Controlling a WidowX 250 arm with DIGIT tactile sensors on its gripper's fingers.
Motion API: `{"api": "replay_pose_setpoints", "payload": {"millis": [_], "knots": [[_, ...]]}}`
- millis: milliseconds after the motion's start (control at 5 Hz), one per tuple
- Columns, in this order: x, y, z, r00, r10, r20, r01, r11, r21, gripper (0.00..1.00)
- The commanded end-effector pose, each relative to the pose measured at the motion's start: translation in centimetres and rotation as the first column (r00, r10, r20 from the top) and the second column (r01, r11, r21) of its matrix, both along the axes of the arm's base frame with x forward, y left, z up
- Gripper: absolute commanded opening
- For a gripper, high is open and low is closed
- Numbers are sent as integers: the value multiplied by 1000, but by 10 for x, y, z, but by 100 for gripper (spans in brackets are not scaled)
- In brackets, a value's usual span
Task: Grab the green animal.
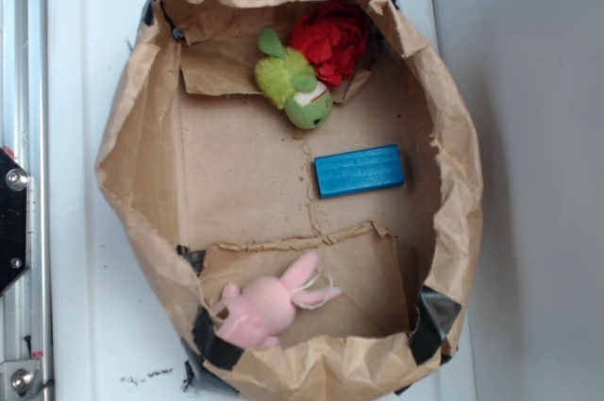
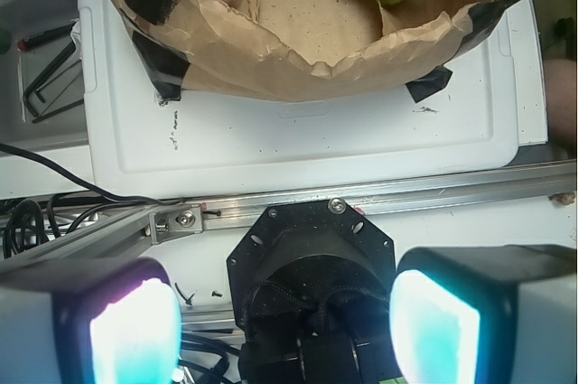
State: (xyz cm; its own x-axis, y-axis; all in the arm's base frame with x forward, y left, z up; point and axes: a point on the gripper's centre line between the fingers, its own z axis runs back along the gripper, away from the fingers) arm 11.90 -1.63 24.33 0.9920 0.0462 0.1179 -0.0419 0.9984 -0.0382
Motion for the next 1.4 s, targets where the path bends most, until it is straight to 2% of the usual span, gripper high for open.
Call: {"api": "replay_pose_setpoints", "payload": {"millis": [0,400,600,800,1000,1200], "knots": [[0,0,0,1000,0,0,0,1000,0,100],[58,19,-17,996,-27,82,28,1000,-8,100],[70,29,-26,992,-57,116,56,998,14,100],[92,42,-33,991,-74,110,75,997,-6,100],[119,46,-39,989,-88,122,89,996,0,100],[140,57,-56,989,-97,110,94,995,34,100]]}}
